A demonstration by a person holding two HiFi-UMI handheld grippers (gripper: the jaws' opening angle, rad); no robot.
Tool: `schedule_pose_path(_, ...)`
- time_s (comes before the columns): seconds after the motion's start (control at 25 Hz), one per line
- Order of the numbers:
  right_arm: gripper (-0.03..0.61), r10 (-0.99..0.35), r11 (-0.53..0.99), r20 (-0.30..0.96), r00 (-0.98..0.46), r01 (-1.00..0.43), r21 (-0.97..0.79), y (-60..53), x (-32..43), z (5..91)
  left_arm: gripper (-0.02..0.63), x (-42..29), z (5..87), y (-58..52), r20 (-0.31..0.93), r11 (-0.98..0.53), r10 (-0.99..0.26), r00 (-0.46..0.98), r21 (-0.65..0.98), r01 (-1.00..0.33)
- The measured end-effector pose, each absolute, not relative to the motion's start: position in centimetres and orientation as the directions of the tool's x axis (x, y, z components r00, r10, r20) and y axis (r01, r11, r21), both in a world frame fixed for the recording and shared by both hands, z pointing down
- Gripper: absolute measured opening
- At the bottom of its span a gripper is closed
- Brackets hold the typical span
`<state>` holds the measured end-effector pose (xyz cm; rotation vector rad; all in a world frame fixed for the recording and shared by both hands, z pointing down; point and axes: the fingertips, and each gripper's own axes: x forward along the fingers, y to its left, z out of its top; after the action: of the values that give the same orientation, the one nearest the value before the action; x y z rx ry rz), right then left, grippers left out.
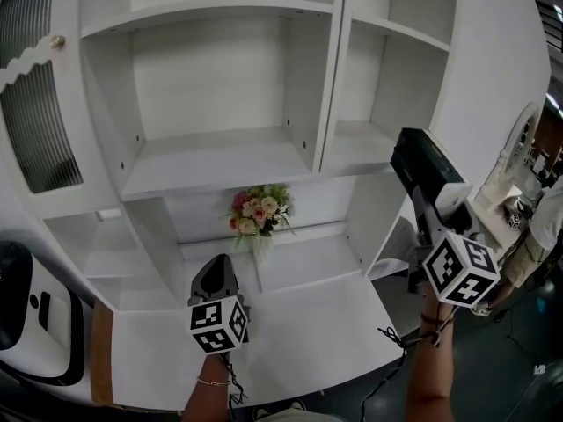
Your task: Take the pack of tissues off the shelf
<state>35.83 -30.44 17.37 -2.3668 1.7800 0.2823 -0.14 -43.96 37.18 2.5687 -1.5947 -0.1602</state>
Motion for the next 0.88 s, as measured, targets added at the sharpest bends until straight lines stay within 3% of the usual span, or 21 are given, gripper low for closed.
schedule_pose_path(0.4, 0.339, -0.911, -0.35, -0.204, 0.359, -0.933, -0.081, -25.2, 37.5, 22.9, 0.018, 5.8, 38.4, -43.2, 0.008, -0.551, -0.831, 0.556, 0.129, -0.825)
schedule_pose_path(0.88, 0.341, -0.912, -0.37, -0.147, 0.384, -0.922, -0.109, -24.6, 37.0, 31.4, 0.018, 8.0, 39.7, -43.4, 0.043, -0.577, -0.81, 0.585, 0.12, -0.808)
